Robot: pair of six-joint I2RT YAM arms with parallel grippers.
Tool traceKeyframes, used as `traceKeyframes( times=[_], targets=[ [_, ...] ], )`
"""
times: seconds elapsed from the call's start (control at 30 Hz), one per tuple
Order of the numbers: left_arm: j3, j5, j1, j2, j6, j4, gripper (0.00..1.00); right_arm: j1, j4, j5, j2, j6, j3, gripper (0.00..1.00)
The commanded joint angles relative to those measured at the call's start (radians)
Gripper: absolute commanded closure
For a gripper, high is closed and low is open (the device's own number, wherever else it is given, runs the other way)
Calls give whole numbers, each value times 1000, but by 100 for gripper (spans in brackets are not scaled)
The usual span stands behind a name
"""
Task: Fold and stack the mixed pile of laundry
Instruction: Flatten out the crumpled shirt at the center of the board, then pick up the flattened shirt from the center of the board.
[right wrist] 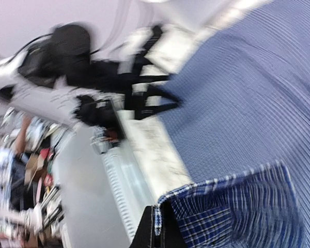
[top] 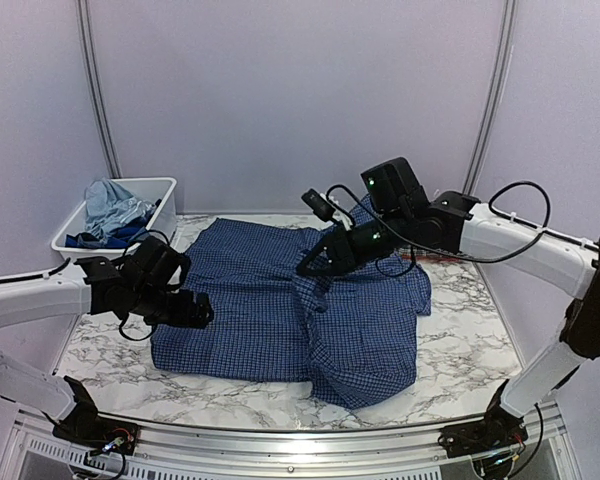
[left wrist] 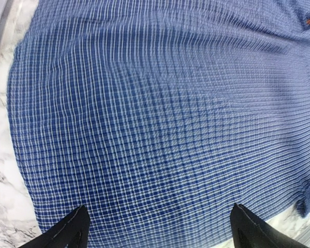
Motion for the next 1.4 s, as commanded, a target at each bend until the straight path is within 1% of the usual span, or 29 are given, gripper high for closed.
traceKeyframes(
  times=[0.0,0.13,0.2,0.27,0.37,0.43,0.53,0.63,0.7,0.73,0.77,0.8,0.83,0.93,1.03,1.17,1.23,1.3,1.37],
  targets=[
    [46,-41,1,-60,47,23,1,124,27,-255,-17,-133,93,100],
    [22,-37,2,-93,30,22,1,252,-89,-312,-32,-211,71,96],
    [-3,-32,2,-109,15,23,1,314,-165,-300,-41,-251,24,95],
    [-21,-28,2,-118,11,24,1,365,-199,-249,-56,-266,-43,95],
    [-42,-14,3,-121,9,24,1,376,-215,-147,-62,-266,-133,94],
    [-59,-3,3,-122,2,25,1,376,-215,-36,-41,-256,-143,85],
    [-85,11,3,-121,-14,31,1,365,-170,120,32,-205,-97,89],
    [-109,12,2,-117,-26,45,1,336,-141,165,183,-170,20,98],
    [-107,13,2,-112,-26,46,1,334,-165,165,279,-189,112,100],
    [-102,12,3,-112,-25,46,1,336,-183,158,305,-201,143,94],
    [-99,13,3,-116,-22,43,1,337,-194,158,304,-208,149,84],
    [-97,12,2,-123,-24,41,1,335,-200,171,281,-207,125,74],
    [-99,14,3,-133,-24,36,1,328,-203,188,220,-199,80,69],
    [-117,27,2,-175,-59,6,2,272,-232,243,30,-118,-119,61],
    [-163,56,-1,-223,-150,-8,5,214,-255,289,-185,87,-341,58],
    [-216,40,-6,-299,-283,-67,5,203,-262,306,-427,398,-577,57],
    [-239,39,-6,-334,-362,-105,5,203,-256,295,-523,528,-684,57],
    [-265,42,-5,-365,-433,-136,5,199,-230,299,-606,623,-777,56],
    [-289,43,-6,-379,-481,-157,5,192,-197,314,-663,693,-849,52]
  ],
)
